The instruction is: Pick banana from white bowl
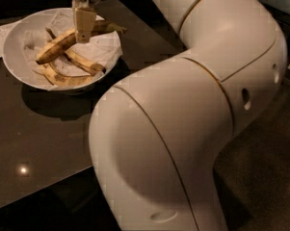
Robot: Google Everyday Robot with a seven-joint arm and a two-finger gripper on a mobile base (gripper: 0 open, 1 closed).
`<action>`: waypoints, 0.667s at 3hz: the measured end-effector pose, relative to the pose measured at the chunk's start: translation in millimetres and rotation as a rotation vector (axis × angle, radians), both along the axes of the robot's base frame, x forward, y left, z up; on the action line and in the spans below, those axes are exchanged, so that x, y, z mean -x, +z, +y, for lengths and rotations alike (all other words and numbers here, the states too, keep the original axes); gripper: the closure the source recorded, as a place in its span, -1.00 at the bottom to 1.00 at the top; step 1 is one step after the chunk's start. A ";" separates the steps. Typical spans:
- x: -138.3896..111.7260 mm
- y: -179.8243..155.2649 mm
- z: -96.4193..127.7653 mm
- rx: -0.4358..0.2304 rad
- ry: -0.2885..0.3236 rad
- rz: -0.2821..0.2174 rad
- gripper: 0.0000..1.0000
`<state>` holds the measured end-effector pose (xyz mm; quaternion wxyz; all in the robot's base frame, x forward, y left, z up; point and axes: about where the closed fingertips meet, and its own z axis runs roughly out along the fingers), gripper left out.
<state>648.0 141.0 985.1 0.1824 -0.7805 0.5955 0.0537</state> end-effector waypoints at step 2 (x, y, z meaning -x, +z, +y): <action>-2.3 1.5 1.8 -0.013 -0.005 -0.013 1.00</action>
Offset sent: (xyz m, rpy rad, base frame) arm -0.0051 -0.0233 0.0145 -0.0193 -0.0252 -0.0673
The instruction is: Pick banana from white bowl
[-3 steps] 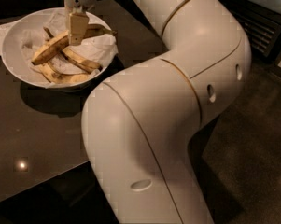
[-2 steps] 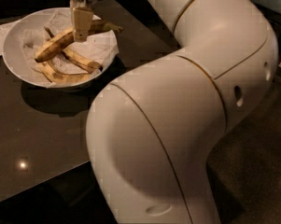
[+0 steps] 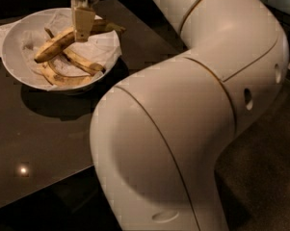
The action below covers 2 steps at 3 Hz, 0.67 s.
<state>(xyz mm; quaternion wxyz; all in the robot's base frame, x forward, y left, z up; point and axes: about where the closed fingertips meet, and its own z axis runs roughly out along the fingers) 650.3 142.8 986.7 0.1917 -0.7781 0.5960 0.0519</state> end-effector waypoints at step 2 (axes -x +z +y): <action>21.4 46.3 -69.6 0.034 -0.203 -0.091 1.00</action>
Offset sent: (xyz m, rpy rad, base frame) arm -0.0595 -0.1205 0.0624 -0.1024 -0.0908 -0.3185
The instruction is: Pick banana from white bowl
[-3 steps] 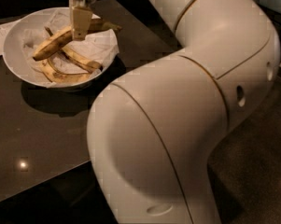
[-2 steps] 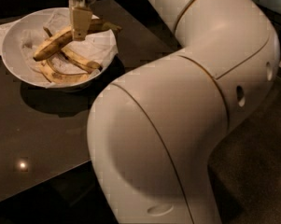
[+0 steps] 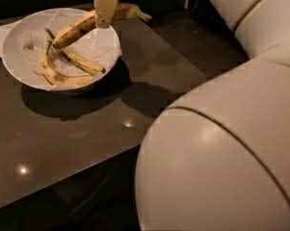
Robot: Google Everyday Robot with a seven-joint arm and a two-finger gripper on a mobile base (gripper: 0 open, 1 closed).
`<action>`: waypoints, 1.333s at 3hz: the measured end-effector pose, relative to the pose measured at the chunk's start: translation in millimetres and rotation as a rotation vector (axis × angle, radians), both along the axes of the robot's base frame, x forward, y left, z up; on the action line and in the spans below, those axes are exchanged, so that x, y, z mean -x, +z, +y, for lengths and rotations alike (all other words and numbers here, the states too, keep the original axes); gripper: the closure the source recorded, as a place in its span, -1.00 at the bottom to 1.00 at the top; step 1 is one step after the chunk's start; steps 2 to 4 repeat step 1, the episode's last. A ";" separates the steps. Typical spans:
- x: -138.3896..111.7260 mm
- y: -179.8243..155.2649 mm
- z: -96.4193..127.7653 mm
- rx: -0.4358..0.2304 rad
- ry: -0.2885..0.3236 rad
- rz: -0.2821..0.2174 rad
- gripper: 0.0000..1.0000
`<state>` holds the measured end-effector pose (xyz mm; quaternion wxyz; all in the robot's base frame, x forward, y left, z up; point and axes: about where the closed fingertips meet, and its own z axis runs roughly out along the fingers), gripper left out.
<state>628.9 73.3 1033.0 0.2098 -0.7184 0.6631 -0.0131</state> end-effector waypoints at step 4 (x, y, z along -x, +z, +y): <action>0.0 0.0 0.0 0.000 0.000 0.000 1.00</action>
Offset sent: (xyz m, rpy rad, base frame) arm 0.0000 0.0000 0.0000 0.0000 0.0000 0.0000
